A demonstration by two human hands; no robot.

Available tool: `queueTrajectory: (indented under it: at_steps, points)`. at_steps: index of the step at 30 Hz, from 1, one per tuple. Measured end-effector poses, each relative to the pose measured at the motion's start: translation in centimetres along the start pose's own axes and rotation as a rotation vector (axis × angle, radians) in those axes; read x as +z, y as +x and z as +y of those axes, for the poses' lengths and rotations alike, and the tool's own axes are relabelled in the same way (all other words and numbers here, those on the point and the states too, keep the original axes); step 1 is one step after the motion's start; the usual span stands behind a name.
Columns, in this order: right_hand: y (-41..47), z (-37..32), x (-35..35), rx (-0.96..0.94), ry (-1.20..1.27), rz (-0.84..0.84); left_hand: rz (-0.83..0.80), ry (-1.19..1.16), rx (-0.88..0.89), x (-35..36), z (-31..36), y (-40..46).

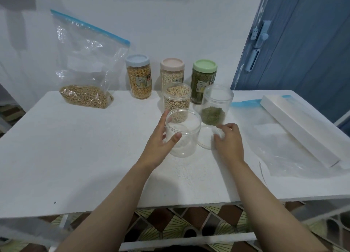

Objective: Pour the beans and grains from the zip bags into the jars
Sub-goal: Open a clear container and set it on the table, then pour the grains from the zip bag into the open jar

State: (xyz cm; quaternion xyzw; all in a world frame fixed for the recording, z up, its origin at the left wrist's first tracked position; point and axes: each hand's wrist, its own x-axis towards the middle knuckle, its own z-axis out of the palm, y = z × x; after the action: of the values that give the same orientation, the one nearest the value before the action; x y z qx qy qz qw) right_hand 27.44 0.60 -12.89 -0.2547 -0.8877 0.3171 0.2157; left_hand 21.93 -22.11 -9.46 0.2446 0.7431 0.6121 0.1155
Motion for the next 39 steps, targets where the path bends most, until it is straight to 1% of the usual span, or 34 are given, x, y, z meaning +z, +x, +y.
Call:
queueTrajectory:
  at_steps: [2, 4, 6, 8, 13, 16, 20, 22, 24, 27, 30, 33, 35, 39]
  points:
    - [-0.4, -1.0, -0.6, -0.042, 0.064, 0.096, 0.04, 0.038, 0.029, 0.0, -0.2, 0.0]
    - [-1.3, -2.7, -1.3, -0.097, 0.206, 0.18, 0.12, 0.099, 0.093, 0.1, -0.2, -0.1]
    - [-2.2, -5.1, -2.2, -0.164, 0.323, 0.23, 0.217, 0.148, 0.16, 0.2, 0.3, -0.1]
    - [-2.5, -7.6, -2.7, -0.237, 0.379, 0.254, 0.288, 0.155, 0.205, -0.1, 1.5, 0.3]
    - [-1.4, -14.2, -2.9, -0.305, 0.493, 0.184, 0.379, 0.094, 0.269, -3.0, 5.1, 1.8]
    - [-0.1, -18.9, -1.7, -0.366, 0.55, 0.134, 0.452, 0.071, 0.289, -6.8, 6.1, 2.7]
    - [1.7, -25.2, 2.1, -0.425, 0.623, 0.077, 0.593, 0.065, 0.299, -13.3, 5.6, 4.4]
    - [2.6, -28.3, 4.7, -0.393, 0.686, 0.03, 0.654, 0.05, 0.279, -16.8, 5.1, 5.5]
    - [3.5, -31.1, 7.5, -0.345, 0.719, -0.005, 0.699, 0.082, 0.272, -20.1, 4.3, 6.6]
    - [4.9, -34.7, 12.5, -0.28, 0.711, -0.019, 0.712, 0.143, 0.243, -25.0, 2.8, 8.5]
    - [6.7, -37.3, 17.5, -0.151, 0.679, -0.042, 0.708, 0.252, 0.171, -29.6, 0.8, 11.1]
    - [8.3, -39.0, 21.2, -0.005, 0.611, -0.101, 0.678, 0.296, 0.084, -33.6, -1.1, 14.0]
    - [9.2, -39.4, 23.3, 0.074, 0.561, -0.126, 0.629, 0.322, 0.014, -35.6, -2.2, 15.9]
    - [10.9, -39.6, 26.6, 0.192, 0.563, -0.144, 0.527, 0.342, -0.12, -38.9, -4.5, 18.9]
